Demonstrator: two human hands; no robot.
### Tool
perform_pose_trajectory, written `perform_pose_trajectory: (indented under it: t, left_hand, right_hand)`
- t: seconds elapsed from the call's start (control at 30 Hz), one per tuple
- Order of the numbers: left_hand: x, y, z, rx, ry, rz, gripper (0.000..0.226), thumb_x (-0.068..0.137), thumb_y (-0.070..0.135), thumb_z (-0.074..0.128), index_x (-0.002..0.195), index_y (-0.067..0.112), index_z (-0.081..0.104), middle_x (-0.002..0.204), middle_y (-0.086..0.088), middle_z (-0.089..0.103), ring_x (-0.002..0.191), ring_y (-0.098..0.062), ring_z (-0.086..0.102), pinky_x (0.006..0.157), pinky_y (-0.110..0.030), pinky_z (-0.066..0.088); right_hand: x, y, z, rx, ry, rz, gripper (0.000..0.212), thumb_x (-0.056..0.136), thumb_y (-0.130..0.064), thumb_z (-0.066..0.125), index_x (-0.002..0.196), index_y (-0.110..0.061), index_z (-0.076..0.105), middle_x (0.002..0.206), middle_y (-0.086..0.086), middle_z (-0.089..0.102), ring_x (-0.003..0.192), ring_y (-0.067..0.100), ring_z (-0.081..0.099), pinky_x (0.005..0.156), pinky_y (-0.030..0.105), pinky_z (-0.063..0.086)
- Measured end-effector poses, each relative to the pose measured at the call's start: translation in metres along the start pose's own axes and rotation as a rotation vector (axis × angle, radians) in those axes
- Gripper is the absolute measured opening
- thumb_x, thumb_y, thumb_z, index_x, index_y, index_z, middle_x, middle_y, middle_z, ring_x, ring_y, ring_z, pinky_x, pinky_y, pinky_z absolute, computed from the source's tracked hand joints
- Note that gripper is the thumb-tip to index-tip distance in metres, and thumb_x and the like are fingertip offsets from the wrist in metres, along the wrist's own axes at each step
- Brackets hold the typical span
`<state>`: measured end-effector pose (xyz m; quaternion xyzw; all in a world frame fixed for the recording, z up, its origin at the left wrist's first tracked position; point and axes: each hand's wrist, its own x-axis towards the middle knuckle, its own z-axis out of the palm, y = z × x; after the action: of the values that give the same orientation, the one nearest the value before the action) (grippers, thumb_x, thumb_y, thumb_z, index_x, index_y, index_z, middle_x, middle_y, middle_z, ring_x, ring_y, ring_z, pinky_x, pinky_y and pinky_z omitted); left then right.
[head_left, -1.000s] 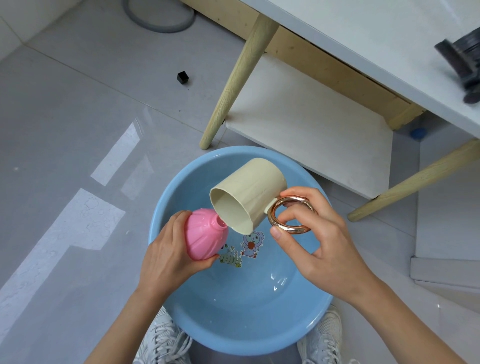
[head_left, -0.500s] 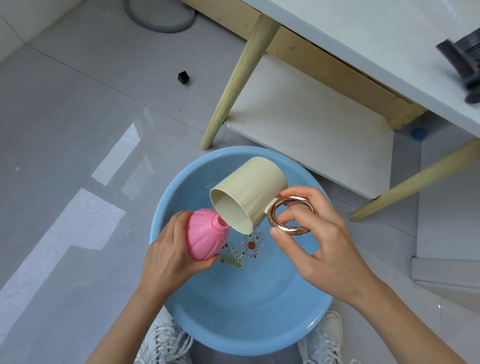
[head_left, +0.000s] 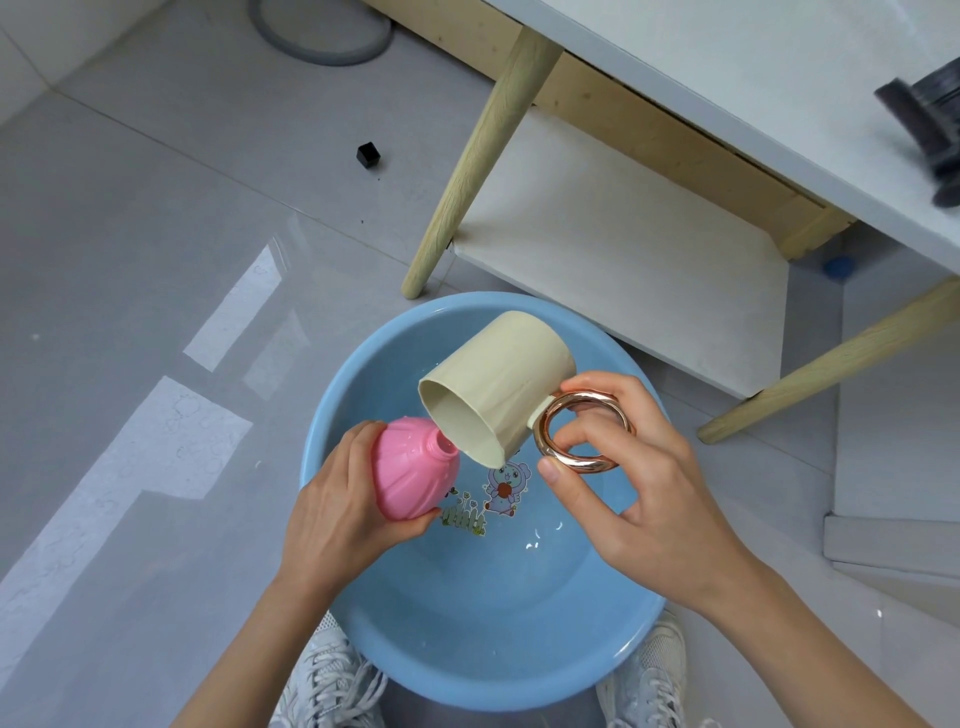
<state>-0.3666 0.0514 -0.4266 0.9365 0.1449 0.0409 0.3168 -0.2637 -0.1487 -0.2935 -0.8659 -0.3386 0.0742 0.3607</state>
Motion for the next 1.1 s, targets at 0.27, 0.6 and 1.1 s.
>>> perform_pose_trajectory:
  t: [0.27,0.6,1.1]
  left_hand:
    - [0.0000,0.0005,-0.0006,0.010,-0.007,-0.001,0.098,0.043,0.050,0.089,0.121,0.013,0.043,0.114,-0.006,0.059,0.086,-0.029,0.064,0.060,-0.034,0.052]
    - [-0.0003,0.0000,-0.0005,0.009,-0.009,-0.002,0.098,0.043,0.050,0.090,0.121,0.014,0.042,0.115,-0.005,0.058,0.086,-0.029,0.063,0.060,-0.034,0.052]
    - [-0.0002,0.0007,-0.0008,0.007,-0.005,0.000,0.097,0.043,0.050,0.090,0.120,0.016,0.041,0.113,-0.004,0.059,0.086,-0.028,0.063,0.060,-0.033,0.052]
  right_hand:
    - [-0.0003,-0.0017,-0.0007,-0.043,-0.011,-0.017,0.020,0.087,-0.028,0.058,0.082,-0.009,0.063,0.116,0.008,0.050,0.103,0.017,0.056,0.091,0.016,0.038]
    - [-0.0009,-0.0011,0.0000,-0.089,-0.024,-0.040,0.019,0.088,-0.028,0.059,0.083,-0.010,0.063,0.119,0.007,0.049,0.107,0.018,0.053,0.094,0.020,0.039]
    - [-0.0024,-0.0036,0.0018,-0.175,-0.038,-0.115,0.020,0.088,-0.024,0.060,0.081,-0.006,0.064,0.118,0.014,0.050,0.110,0.028,0.051,0.092,0.037,0.044]
